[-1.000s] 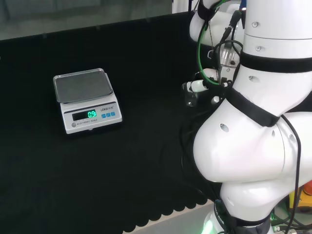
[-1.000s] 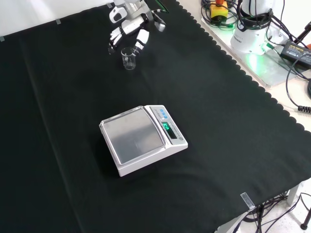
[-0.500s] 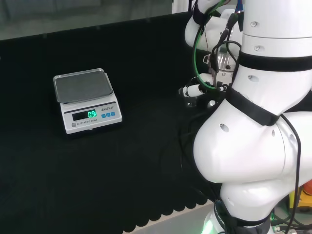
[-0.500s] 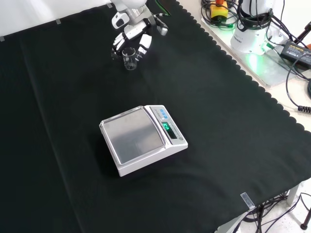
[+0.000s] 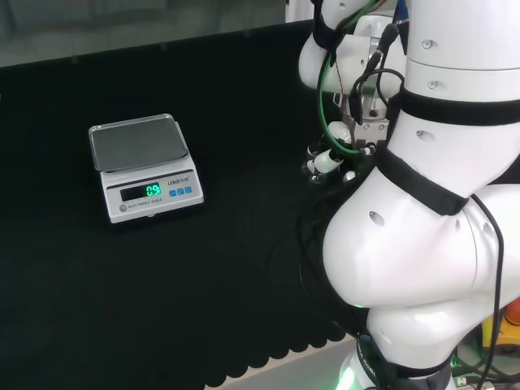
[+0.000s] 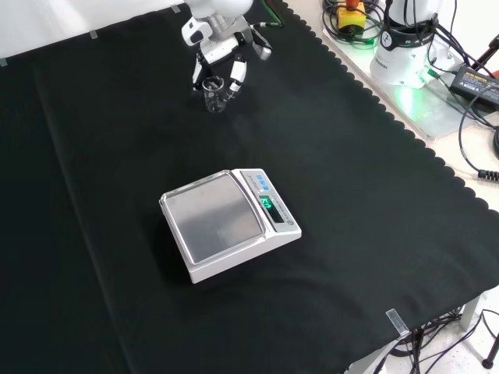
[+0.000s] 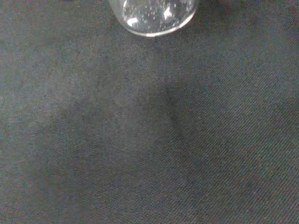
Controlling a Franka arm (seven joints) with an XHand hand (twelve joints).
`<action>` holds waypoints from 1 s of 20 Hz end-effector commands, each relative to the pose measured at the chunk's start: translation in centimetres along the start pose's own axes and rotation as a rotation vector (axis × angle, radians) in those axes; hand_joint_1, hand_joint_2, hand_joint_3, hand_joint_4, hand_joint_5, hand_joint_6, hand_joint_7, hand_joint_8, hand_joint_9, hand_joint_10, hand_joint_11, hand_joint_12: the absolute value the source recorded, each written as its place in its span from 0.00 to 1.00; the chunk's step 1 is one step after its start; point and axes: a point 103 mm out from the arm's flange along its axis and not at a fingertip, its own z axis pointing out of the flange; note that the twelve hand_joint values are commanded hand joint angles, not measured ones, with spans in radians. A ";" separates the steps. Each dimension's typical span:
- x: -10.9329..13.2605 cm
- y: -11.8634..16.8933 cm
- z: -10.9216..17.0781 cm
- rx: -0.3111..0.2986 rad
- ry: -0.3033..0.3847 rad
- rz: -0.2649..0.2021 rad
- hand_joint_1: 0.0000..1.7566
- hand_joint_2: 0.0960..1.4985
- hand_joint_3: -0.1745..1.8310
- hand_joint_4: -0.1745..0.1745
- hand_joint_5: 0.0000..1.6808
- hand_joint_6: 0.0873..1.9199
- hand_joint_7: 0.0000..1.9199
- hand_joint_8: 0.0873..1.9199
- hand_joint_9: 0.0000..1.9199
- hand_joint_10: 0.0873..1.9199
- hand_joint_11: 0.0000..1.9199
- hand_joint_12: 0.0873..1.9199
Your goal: Pick up the beaker.
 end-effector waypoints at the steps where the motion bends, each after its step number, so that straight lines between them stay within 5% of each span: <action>1: 1.1 -0.6 -1.1 -0.166 -0.149 -0.032 0.57 0.51 0.31 0.21 0.60 0.32 0.70 0.35 0.87 0.19 0.76 0.40; 2: 1.2 -0.7 -1.3 -0.184 -0.162 -0.035 0.60 0.53 0.27 0.34 0.64 0.34 0.73 0.33 0.90 0.17 0.79 0.37; 4: 1.3 -0.9 -1.6 -0.211 -0.183 -0.039 0.64 0.56 0.23 0.39 0.70 0.32 0.77 0.28 0.93 0.13 0.83 0.34; 10: 1.3 -1.5 -4.7 -0.222 -0.185 -0.059 0.68 0.43 0.36 0.02 0.78 0.26 0.85 0.20 0.98 0.07 0.88 0.29; 17: 1.4 -3.6 -12.5 -0.171 -0.113 -0.140 0.69 0.39 0.42 0.00 0.78 0.27 0.87 0.19 0.99 0.07 0.88 0.28; 20: 1.1 -4.6 -15.4 -0.155 0.008 -0.180 0.69 0.38 0.42 0.00 0.79 0.27 0.87 0.18 0.99 0.07 0.87 0.28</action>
